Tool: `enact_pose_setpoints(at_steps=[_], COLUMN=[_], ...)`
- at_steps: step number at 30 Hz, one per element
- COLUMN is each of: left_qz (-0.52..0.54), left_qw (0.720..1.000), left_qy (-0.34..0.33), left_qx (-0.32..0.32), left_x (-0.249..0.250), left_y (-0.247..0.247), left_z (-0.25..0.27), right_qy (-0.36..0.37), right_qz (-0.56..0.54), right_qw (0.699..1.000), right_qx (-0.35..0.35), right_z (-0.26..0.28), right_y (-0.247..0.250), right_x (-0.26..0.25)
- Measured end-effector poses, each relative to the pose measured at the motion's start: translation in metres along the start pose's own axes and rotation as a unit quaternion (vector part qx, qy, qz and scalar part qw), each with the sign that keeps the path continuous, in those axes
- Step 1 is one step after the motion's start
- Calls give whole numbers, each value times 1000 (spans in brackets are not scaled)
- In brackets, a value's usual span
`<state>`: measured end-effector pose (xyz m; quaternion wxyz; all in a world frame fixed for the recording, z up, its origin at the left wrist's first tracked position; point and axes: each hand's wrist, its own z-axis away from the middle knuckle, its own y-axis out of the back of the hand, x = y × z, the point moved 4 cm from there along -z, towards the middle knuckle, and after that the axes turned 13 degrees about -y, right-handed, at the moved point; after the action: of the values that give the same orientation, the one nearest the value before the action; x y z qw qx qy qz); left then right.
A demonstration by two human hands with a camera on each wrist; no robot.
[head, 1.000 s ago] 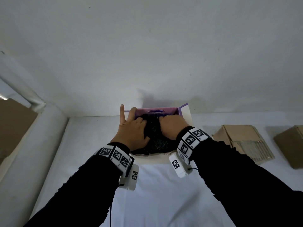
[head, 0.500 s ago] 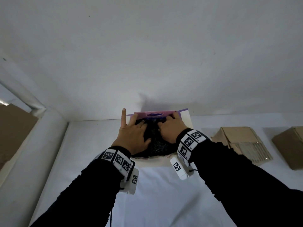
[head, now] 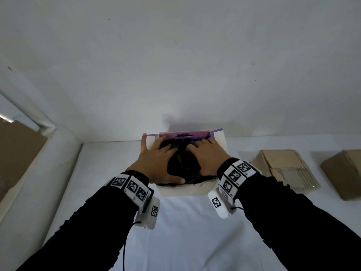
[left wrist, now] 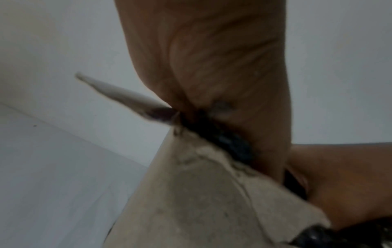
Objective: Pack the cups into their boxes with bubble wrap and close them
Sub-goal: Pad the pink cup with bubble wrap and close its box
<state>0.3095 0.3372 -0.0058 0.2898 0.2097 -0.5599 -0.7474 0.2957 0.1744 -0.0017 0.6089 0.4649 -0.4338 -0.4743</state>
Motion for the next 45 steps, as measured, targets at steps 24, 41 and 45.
enact_pose_setpoints(at_steps=[24, 41, 45], left_qz=[-49, 55, 39], left_qw=[994, 994, 997], left_qy=[-62, 35, 25], left_qx=[80, -88, -67], left_x=[25, 41, 44], left_y=[-3, -18, -15], left_z=[51, 41, 44], right_qy=[98, -236, -294], right_qz=[63, -407, -442], right_qw=[989, 881, 838], right_qx=[93, -52, -122], right_z=[73, 39, 26], right_y=[1, 3, -11], right_x=[6, -21, -23])
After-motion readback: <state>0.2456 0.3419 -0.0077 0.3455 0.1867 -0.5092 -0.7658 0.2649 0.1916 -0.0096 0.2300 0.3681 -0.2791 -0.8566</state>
